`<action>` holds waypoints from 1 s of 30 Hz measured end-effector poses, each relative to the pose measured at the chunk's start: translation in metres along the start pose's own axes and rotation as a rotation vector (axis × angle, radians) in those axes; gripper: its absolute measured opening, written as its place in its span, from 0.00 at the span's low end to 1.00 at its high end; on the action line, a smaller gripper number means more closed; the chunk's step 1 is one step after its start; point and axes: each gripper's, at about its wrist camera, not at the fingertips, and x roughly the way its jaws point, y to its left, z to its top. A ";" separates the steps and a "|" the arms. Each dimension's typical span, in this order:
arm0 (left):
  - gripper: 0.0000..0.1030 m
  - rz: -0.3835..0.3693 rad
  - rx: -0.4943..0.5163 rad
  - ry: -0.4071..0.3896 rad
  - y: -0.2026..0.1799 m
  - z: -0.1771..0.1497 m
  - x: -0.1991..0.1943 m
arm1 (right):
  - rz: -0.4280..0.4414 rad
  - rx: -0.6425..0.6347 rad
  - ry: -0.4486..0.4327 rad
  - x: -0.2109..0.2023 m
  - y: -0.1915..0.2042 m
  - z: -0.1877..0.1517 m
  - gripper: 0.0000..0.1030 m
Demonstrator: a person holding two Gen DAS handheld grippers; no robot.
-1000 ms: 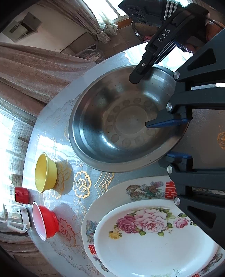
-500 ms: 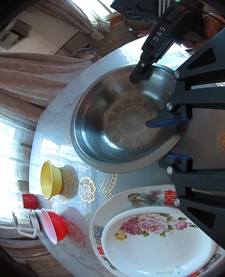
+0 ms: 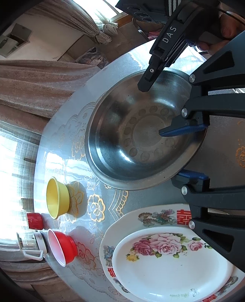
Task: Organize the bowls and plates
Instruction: 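Carry the steel bowl with both grippers and lower it beside the plate stack, then open both grippers and release the steel bowl on the table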
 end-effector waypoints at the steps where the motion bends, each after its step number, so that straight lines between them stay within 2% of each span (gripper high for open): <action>1: 0.32 -0.002 -0.002 0.001 0.000 0.000 0.000 | -0.003 -0.005 -0.002 0.000 0.000 0.000 0.20; 13: 0.38 0.016 0.010 -0.017 -0.003 -0.004 -0.009 | -0.031 -0.022 -0.033 -0.007 -0.001 -0.002 0.21; 20: 0.60 0.050 0.023 -0.104 -0.002 0.000 -0.029 | -0.055 -0.055 -0.071 -0.011 0.003 -0.003 0.24; 24: 0.73 0.075 0.037 -0.154 -0.001 0.008 -0.041 | -0.114 -0.100 -0.126 -0.020 0.011 0.000 0.26; 30: 0.79 0.140 0.055 -0.205 0.010 0.026 -0.053 | -0.136 -0.159 -0.151 -0.029 0.023 0.014 0.29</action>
